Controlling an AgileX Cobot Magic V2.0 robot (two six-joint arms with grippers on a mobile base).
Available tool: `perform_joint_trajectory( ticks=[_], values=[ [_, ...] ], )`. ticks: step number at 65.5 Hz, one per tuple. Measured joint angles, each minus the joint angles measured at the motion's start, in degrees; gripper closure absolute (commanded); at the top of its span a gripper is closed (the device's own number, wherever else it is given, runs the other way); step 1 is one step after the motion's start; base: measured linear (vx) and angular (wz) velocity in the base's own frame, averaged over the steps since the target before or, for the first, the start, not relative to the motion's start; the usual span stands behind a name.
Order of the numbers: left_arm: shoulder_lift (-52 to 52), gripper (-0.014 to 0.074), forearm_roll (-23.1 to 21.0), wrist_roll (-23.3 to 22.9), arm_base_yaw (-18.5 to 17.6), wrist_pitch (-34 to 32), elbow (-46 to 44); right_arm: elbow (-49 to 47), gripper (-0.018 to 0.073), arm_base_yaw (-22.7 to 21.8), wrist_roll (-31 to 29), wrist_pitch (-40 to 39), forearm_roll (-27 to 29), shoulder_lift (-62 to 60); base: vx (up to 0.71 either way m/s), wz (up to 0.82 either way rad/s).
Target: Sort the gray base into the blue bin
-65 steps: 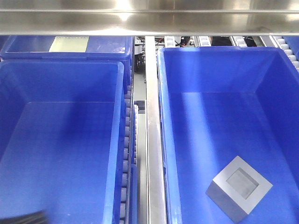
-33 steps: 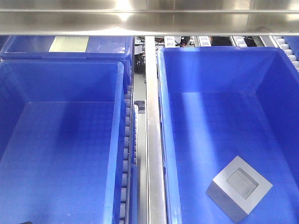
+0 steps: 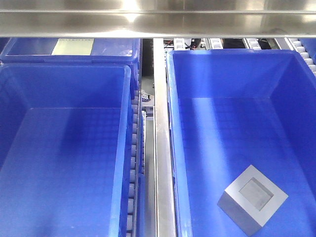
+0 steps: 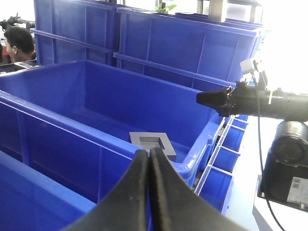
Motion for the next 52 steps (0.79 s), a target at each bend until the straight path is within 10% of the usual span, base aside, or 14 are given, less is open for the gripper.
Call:
perform_joint_trajectory(
  ticks=[25,52],
  values=[
    [-3.9,0.0603,1.0,0.5,5.9,0.0,2.3,0.0,0.0564,0.0,0.0,0.0,0.0,0.0,0.0,0.0],
    [-14.8,0.0603,1.2,1.6,41.5,5.7,8.4,0.0,0.0564,0.0,0.0,0.1,0.0,0.0,0.0,0.0]
  ],
)
